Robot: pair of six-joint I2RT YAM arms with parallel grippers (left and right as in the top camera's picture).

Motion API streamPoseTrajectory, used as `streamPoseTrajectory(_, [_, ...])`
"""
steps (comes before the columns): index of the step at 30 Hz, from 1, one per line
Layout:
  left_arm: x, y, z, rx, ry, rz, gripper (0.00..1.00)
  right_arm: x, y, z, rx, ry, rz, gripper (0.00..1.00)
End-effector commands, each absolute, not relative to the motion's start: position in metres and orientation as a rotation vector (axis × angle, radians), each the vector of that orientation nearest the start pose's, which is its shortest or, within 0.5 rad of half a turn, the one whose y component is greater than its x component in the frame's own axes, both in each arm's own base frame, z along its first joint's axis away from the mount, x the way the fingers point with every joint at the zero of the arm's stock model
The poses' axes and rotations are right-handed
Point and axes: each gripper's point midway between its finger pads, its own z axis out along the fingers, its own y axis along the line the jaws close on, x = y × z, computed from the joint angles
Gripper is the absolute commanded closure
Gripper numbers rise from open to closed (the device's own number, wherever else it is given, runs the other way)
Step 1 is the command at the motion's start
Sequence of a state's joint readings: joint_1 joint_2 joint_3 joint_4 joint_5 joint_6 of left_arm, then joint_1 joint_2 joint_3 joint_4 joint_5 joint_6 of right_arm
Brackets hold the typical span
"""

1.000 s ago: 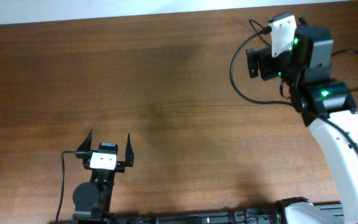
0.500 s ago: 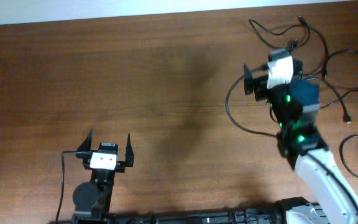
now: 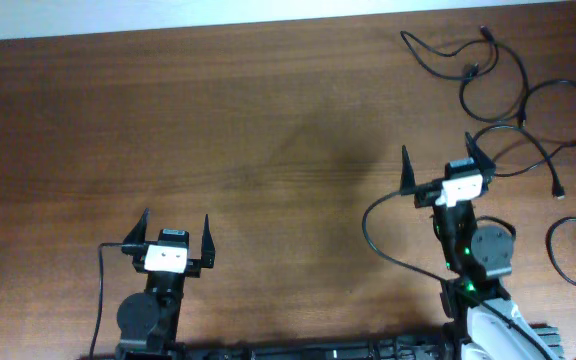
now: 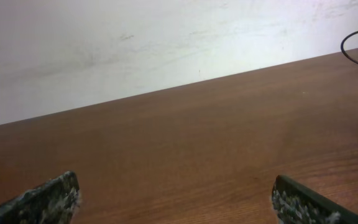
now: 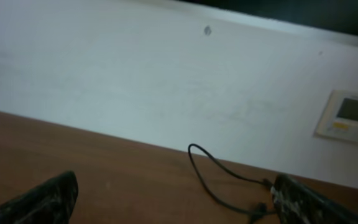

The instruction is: Untangle cables

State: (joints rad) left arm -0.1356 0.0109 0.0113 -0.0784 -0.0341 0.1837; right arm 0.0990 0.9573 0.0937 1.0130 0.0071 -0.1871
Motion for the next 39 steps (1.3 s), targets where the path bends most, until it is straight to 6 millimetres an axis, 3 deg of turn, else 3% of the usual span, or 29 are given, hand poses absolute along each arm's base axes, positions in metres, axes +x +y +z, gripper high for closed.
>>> streamPoseTrajectory(1, [0.245, -0.025, 0.156, 0.236, 1.634, 0.086, 0.01, 0.298, 0.022, 0.214, -0.163, 1.374, -0.103, 0.01])
streamPoseTrajectory(8, [0.245, -0.025, 0.156, 0.236, 1.634, 0.086, 0.01, 0.290, 0.022, 0.224, -0.159, 1.340, -0.101, 0.01])
streamPoseTrajectory(19, [0.245, -0.025, 0.156, 0.236, 1.634, 0.086, 0.01, 0.285, 0.017, 0.185, -0.166, 1.521, -0.121, 0.01])
streamPoseTrajectory(32, [0.245, -0.025, 0.156, 0.236, 1.634, 0.086, 0.01, 0.255, 0.014, 0.144, -0.194, 1.697, -0.122, 0.01])
streamPoseTrajectory(36, [0.245, -0.025, 0.156, 0.236, 1.634, 0.086, 0.01, 0.249, 0.013, 0.140, -0.196, 1.708, -0.122, 0.01])
streamPoseTrajectory(39, [0.245, -0.025, 0.156, 0.236, 1.634, 0.086, 0.01, 0.247, 0.013, 0.149, -0.190, 1.669, -0.122, 0.01])
